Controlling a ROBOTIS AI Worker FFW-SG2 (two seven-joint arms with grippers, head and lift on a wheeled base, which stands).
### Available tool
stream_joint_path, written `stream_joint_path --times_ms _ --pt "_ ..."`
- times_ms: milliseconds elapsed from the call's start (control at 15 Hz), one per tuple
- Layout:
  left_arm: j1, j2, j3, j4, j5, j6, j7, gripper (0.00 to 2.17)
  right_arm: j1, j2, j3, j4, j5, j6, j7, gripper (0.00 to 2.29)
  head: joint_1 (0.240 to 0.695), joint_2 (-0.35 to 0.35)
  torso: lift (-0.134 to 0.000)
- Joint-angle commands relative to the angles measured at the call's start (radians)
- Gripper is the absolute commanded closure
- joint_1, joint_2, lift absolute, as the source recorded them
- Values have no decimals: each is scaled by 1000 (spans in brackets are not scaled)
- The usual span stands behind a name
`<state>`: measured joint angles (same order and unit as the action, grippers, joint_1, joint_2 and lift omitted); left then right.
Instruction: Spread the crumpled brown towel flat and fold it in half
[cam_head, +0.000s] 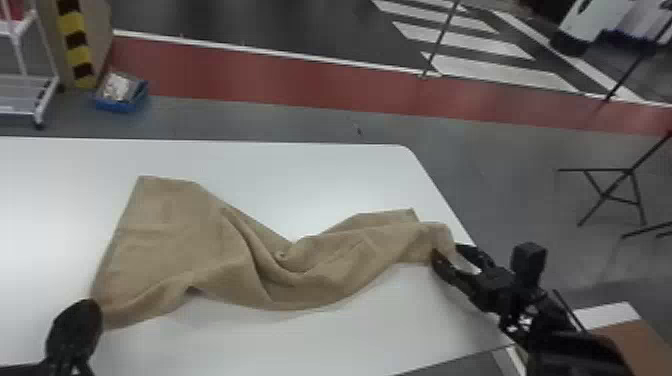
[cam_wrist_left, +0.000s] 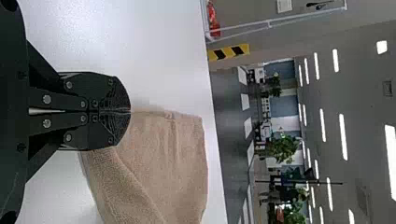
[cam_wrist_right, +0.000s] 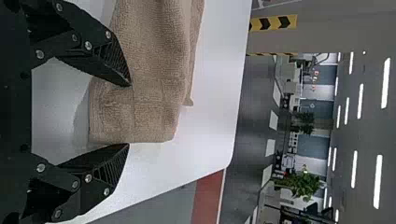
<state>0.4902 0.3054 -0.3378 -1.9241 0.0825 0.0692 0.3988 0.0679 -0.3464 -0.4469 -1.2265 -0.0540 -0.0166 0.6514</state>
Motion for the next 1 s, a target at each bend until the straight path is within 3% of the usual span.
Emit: stream_joint_path --times_ms 0,333,667,933 --pt "-1 0 -3 -3 -1 7 2 1956 15 4 -3 -33 -4 13 -1 539 695 -350 -125" --pt "1 1 -4 -21 -4 28 3 1956 47 18 -9 -119 -4 65 -1 1646 695 -350 -125" --pt "10 4 49 -158 -6 99 0 2061 99 43 -42 -321 -4 249 -1 1686 695 -350 -125" --pt "11 15 125 -294 11 179 -2 2061 107 43 -58 -499 -4 445 -1 1686 695 -342 -125"
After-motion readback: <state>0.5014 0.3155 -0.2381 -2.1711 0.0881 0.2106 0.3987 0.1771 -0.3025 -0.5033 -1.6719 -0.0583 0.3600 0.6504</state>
